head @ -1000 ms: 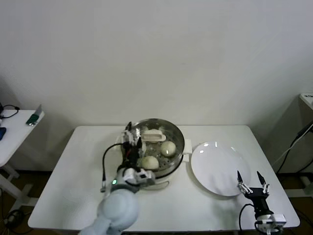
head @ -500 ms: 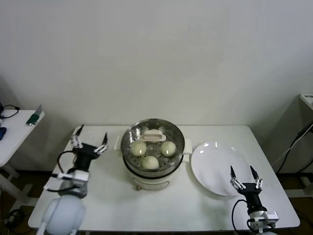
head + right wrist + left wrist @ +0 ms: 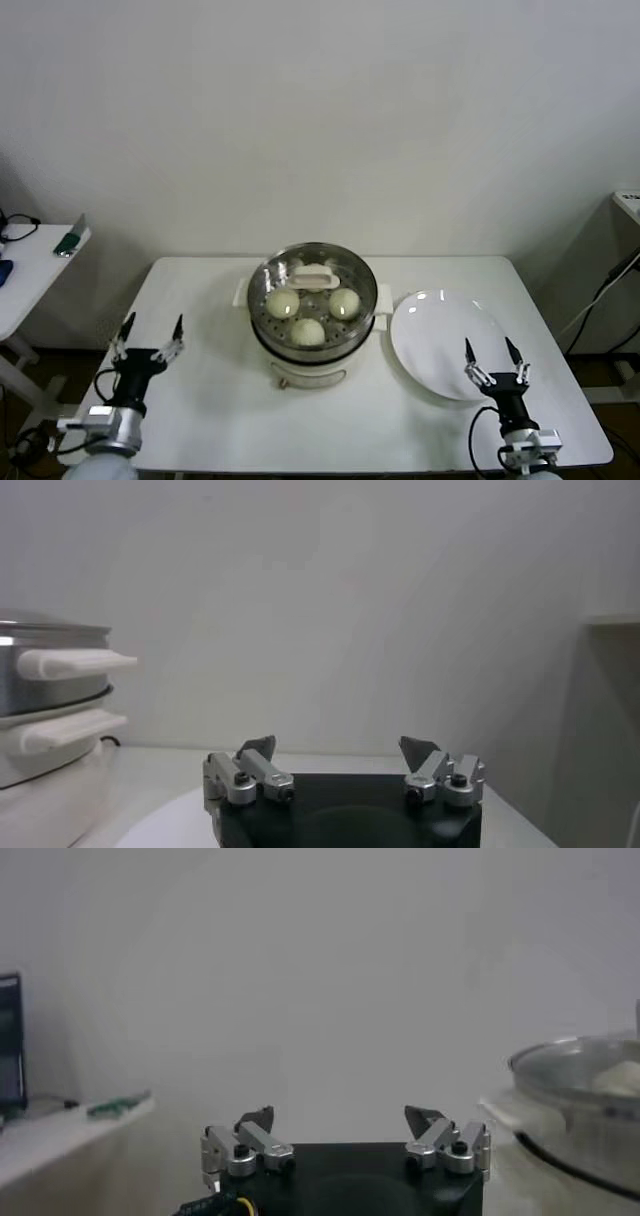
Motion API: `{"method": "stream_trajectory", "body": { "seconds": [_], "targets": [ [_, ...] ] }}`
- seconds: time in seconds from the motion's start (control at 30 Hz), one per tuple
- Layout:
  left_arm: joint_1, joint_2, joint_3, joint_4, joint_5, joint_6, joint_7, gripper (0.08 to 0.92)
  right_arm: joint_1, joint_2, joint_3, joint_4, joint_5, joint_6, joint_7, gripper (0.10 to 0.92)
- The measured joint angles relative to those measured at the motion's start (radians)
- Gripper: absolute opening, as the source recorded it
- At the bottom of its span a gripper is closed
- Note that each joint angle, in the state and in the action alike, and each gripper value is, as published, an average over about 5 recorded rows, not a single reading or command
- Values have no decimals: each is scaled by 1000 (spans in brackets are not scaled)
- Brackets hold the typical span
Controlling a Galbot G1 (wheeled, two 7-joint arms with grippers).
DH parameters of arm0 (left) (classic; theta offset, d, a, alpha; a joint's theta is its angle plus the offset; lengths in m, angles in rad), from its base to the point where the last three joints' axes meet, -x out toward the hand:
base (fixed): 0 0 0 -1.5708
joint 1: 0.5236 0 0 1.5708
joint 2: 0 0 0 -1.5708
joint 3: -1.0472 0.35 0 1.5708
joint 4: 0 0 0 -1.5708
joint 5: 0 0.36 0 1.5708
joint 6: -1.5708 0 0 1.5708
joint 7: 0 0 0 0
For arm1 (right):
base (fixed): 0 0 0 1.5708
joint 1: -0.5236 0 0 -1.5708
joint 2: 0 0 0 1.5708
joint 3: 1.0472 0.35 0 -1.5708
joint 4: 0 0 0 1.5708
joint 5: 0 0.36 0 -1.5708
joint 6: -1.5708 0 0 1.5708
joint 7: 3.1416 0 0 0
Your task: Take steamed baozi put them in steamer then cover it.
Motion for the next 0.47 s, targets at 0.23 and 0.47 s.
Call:
{"method": "stream_trajectory", "body": {
  "seconds": [0.23, 0.47],
  "targets": [
    [32, -7, 13, 56, -58, -83, 16, 823, -4, 0, -5, 3, 0, -2, 1, 823],
    [45, -13, 24, 83, -84, -119, 25, 823, -6, -1, -4, 6, 7, -5, 2, 823]
  ]
}}
